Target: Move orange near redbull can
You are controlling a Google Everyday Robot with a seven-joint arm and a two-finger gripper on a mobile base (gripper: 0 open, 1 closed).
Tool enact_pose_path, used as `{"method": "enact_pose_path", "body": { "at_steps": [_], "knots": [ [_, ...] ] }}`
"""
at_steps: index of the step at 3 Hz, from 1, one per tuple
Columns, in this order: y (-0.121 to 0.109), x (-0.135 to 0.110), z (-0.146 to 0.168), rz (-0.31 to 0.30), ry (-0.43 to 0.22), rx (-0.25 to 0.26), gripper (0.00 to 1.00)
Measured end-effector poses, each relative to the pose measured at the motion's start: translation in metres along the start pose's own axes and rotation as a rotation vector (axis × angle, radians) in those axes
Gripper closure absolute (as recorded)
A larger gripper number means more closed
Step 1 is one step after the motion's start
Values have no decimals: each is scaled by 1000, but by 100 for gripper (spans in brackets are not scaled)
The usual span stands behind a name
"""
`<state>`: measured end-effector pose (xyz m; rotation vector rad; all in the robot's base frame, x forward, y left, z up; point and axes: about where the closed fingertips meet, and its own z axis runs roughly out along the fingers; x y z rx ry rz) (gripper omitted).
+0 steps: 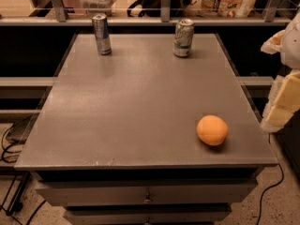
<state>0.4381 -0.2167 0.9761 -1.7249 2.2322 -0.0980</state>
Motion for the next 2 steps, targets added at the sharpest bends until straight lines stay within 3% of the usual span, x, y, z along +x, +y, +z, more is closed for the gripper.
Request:
{"method": "enact_pose_path", "body": {
  "at_steps": [2],
  "knots": [
    [1,-6,4,-15,-9,5,0]
  ]
}}
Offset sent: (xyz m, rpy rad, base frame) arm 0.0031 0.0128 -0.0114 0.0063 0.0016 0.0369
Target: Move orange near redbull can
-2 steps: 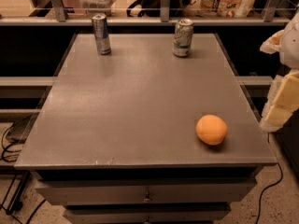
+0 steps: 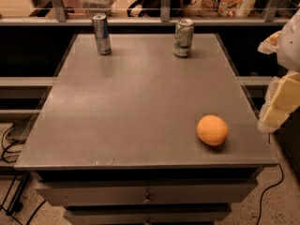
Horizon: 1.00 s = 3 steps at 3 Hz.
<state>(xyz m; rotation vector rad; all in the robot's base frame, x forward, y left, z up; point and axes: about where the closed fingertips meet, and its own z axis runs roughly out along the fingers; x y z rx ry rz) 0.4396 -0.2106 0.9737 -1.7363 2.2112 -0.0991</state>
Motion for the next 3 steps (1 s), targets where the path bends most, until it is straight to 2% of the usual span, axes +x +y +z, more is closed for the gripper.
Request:
{"method": "enact_pose_path", "body": {
  "at_steps": [1,2,3],
  "knots": [
    [2,-6,14,9,-49,9,0],
    [4,-16,41,16,-100,15,0],
    [5,-21,68,28,-123,7,0]
  ]
}}
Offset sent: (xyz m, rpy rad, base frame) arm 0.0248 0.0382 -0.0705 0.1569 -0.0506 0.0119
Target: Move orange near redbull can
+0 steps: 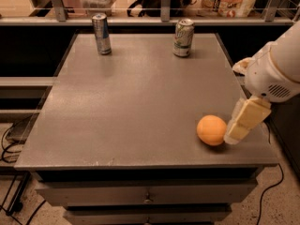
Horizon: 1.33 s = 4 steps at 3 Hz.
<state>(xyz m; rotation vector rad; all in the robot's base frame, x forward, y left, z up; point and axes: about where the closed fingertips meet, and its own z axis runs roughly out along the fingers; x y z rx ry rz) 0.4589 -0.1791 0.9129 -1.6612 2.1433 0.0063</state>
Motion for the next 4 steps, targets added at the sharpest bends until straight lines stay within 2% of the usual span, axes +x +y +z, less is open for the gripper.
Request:
{"method": "enact_pose_path", "body": {
  "at_steps": [1,2,3,4],
  "knots": [
    [5,2,24,19,10,-24,0],
    [10,8,43,54,42,-56,9],
    [13,9,52,78,51,-78,25],
    [18,3,59,75,45,-105,48]
  ]
}}
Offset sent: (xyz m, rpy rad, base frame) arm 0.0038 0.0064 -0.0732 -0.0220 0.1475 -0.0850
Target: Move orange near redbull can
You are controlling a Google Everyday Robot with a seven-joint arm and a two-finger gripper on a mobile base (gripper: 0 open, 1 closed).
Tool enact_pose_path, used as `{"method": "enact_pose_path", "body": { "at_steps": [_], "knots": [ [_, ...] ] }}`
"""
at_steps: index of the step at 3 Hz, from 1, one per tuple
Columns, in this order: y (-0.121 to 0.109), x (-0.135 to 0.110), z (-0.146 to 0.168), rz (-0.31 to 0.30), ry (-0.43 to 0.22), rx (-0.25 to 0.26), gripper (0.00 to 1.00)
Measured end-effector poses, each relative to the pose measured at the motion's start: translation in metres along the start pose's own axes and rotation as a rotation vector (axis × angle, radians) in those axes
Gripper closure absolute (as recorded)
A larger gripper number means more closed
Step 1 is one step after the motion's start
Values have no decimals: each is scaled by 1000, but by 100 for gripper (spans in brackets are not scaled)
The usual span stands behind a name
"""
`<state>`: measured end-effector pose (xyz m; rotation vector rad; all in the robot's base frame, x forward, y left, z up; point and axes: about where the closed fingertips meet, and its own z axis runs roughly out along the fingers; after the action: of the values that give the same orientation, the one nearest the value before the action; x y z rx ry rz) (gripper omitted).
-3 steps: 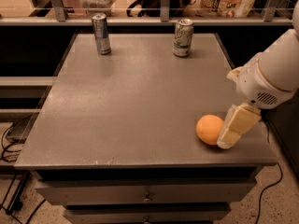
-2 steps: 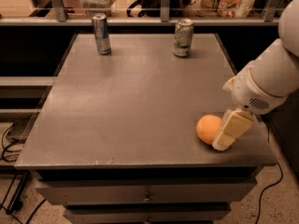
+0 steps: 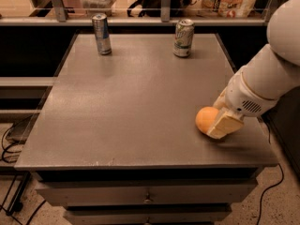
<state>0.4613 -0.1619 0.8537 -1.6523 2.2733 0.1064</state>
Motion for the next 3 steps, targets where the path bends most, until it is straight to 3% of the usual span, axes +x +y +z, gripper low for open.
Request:
{"method": "enact_pose_path", "body": {
  "at_steps": [1,2,3],
  "knots": [
    [7,-5,7,-1,-7,-32,72],
    [6,-5,5,-3,-6,-31,95],
    [-17,-16,-29,-7,-37,35,100]
  ]
}}
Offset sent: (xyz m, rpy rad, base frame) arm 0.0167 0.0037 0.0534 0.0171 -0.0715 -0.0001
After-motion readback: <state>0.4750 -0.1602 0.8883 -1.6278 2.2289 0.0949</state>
